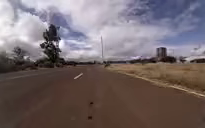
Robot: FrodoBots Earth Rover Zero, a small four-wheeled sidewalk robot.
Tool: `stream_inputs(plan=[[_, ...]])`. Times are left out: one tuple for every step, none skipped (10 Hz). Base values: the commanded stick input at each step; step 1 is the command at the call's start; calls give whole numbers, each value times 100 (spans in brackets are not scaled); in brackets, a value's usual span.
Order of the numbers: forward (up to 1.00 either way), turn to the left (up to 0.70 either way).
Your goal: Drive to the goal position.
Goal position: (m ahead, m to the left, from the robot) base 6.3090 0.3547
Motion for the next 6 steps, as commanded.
stream_inputs(plan=[[70, 0], [70, 0], [70, 0], [70, 0], [70, 0], [70, 0]])
